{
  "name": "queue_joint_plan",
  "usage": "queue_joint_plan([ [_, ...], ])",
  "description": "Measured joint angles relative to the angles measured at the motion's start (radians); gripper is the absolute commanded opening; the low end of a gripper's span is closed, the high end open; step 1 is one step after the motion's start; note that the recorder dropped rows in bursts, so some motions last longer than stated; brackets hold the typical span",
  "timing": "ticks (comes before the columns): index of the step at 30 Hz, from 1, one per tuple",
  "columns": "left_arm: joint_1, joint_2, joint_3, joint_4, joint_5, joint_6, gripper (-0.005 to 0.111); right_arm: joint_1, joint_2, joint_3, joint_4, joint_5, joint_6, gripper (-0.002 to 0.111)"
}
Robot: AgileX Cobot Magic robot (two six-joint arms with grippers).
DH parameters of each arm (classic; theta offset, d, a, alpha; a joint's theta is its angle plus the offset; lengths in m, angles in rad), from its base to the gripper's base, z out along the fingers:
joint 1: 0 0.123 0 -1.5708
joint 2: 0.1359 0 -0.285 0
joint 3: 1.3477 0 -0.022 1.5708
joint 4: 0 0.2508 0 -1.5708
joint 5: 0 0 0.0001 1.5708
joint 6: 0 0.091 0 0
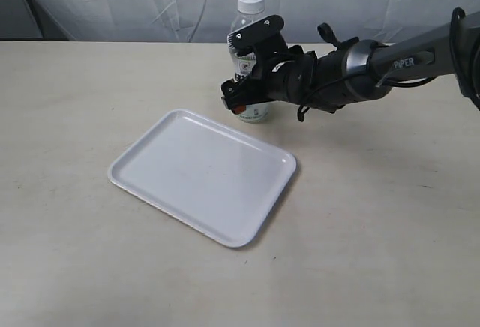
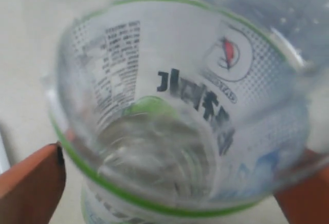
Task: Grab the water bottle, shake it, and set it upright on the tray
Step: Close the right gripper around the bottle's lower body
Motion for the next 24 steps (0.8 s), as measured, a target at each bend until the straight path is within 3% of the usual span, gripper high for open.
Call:
queue_joint_plan([
  [19,0.000,0.000,0.000,0.000,0.000,0.000,0.000,0.000,0.058,-0.082,0.009,0.003,0.012,0.103],
  [22,0.000,0.000,0.000,0.000,0.000,0.000,0.000,0.000,0.064,-0.082,0.009,0.001,0.014,0.084],
  [24,0.000,0.000,0.000,0.000,0.000,0.000,0.000,0.000,0.071,-0.082,0.009,-0.005,0.014,0.057],
])
